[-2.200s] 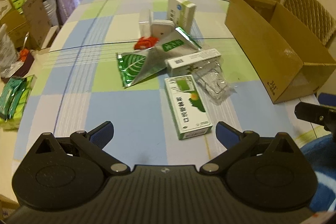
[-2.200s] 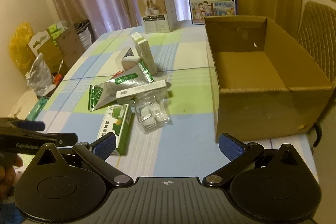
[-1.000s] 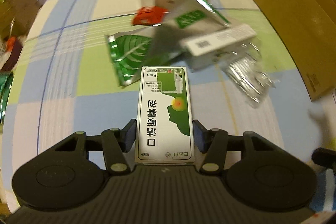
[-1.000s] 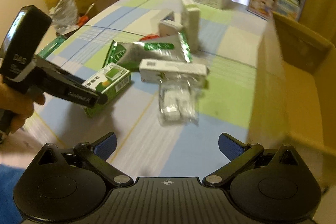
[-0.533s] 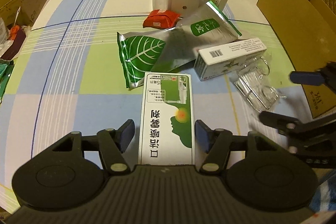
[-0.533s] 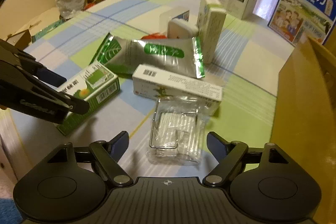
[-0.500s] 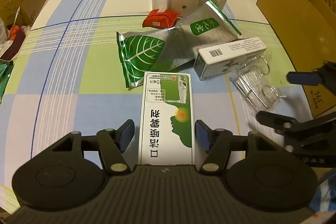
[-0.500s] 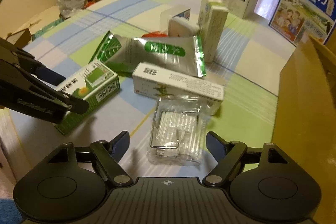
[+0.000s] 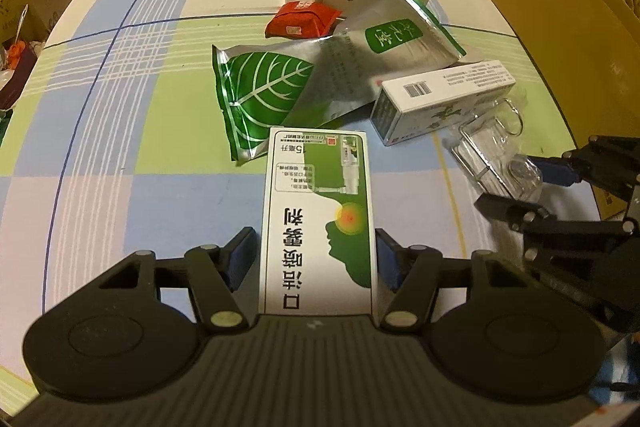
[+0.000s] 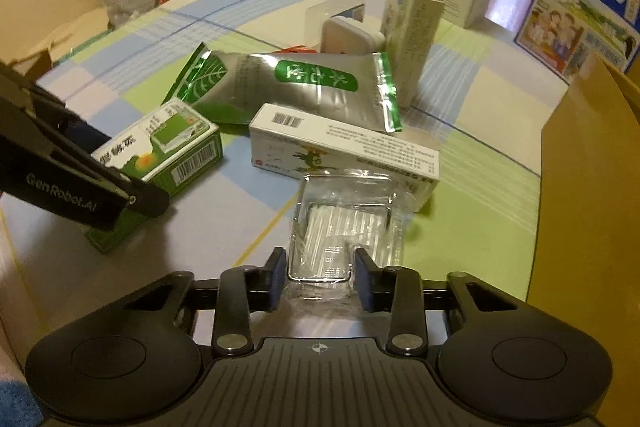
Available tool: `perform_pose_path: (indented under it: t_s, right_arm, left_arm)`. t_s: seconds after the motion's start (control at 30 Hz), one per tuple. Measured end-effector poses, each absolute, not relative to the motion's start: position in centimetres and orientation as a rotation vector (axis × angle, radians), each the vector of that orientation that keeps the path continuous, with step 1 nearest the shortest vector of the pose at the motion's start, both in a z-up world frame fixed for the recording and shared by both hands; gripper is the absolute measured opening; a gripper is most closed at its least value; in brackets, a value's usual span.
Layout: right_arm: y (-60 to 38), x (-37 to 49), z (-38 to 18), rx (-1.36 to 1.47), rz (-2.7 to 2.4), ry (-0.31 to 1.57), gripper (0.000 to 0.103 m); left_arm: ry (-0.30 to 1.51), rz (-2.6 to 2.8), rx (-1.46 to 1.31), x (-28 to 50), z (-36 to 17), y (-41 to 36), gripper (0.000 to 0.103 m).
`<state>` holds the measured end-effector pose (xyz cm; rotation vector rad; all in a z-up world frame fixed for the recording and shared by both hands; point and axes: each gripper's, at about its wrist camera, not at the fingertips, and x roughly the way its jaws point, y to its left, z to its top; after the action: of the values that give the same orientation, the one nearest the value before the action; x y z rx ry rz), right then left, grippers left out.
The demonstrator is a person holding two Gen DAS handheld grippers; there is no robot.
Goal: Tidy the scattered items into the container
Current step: 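Carry the medicine box and plastic tray with both tools over the cardboard box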
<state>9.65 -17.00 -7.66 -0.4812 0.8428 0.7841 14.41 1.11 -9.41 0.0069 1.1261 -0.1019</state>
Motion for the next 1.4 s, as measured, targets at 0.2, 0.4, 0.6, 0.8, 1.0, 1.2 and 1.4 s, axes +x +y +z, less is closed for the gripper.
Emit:
perform_pose_path:
  t_s: [0.2,0.4,0.6,0.8,1.0,1.2,1.4]
  right_arm:
    - [-17.1,9.3,-7.4,-0.474,0.788,0.823,0.028]
    - [-17.2,8.5,-6.2,-0.450,0.810,0.754,0.028]
    - [-17.4,7.8,-5.3,-0.452,0.821,0.694,0.028]
    - [-17.9,7.8,-3.9,-0.409,0.803,0.642,0.028]
    - [-18.3,8.1,-0.9,-0.380,0.790,0.596,0.028]
    - [-20.5,8.1,4.0,-0.336,0.737,0.527,0.028]
    - [-25.9,9.1,7.5,-0.290,0.621,0.512,0.028]
  left_arm:
    - [1.111,-0.106,0.045,14.3,-9.2,0.6,0.051]
    - [1.054,-0.112,0.068,13.7,-8.1,0.2,0.051]
    - [1.011,-0.112,0.088,13.3,-6.8,-0.1,0.051]
    - [0.972,-0.101,0.071,12.6,-4.9,0.4,0.051]
    - [0.922,-0.101,0.066,11.1,-2.1,0.6,0.051]
    - [0.851,-0.132,0.060,10.2,1.5,-0.9,0.051]
    - [0.789,-0.241,0.061,10.4,4.6,-5.9,0.051]
